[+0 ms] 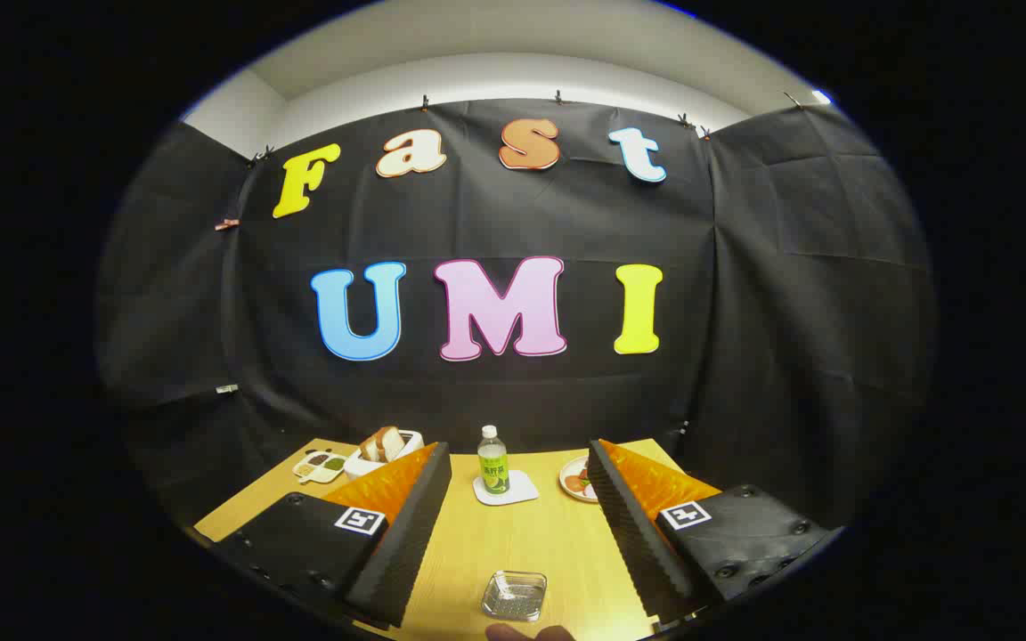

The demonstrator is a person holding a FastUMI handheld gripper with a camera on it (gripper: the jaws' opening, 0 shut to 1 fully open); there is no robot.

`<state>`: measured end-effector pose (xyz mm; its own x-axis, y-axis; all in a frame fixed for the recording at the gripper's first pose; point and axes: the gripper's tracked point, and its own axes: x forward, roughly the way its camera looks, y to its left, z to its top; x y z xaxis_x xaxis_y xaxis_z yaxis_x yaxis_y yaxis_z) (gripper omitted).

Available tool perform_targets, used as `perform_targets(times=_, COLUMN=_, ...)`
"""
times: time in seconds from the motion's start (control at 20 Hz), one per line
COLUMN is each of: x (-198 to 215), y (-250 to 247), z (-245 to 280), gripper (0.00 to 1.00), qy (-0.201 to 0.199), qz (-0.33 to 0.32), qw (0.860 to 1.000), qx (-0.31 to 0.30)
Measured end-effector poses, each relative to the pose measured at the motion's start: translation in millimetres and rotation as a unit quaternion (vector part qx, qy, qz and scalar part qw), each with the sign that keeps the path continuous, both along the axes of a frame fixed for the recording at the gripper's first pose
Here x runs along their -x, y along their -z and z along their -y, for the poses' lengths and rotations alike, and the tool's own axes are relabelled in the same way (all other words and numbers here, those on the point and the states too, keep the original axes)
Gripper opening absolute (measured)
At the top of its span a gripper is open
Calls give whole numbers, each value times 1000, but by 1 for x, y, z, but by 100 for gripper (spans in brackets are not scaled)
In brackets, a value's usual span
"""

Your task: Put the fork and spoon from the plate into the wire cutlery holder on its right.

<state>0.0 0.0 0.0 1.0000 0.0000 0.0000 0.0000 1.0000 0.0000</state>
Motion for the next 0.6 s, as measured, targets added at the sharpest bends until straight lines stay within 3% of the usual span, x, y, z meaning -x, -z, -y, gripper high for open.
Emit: perform_targets(times=0.6, x=0, y=3, z=-43, gripper=96, qy=-23, qz=-6, qw=1000, qx=2)
